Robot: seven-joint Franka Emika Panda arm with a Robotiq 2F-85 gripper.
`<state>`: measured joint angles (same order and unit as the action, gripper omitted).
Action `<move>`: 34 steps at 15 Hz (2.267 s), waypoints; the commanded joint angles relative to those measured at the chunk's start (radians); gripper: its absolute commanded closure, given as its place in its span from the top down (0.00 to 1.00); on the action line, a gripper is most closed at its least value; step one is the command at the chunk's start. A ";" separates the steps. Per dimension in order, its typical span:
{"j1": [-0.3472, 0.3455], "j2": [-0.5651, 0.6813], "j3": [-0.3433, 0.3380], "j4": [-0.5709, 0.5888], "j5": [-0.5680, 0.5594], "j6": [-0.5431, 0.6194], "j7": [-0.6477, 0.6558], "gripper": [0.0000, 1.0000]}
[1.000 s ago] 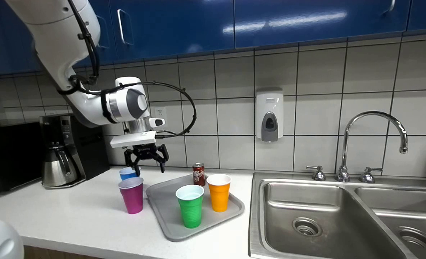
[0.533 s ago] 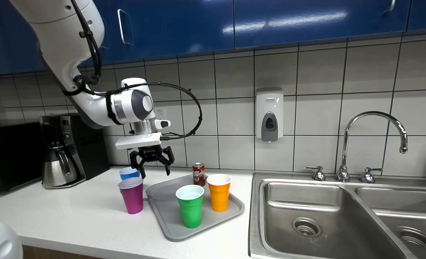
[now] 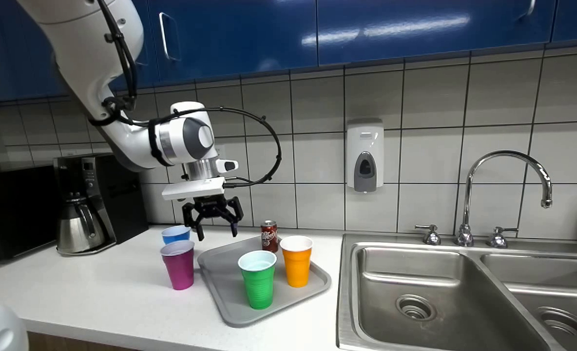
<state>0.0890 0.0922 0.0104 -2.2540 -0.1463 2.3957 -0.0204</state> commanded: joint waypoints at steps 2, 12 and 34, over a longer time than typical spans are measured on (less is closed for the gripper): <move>-0.020 -0.060 -0.001 -0.041 -0.029 -0.034 0.035 1.00; -0.038 -0.078 -0.015 -0.084 -0.057 -0.047 0.101 1.00; -0.073 -0.023 -0.059 -0.097 -0.092 -0.061 0.195 1.00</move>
<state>0.0319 0.0605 -0.0526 -2.3600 -0.2072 2.3472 0.1417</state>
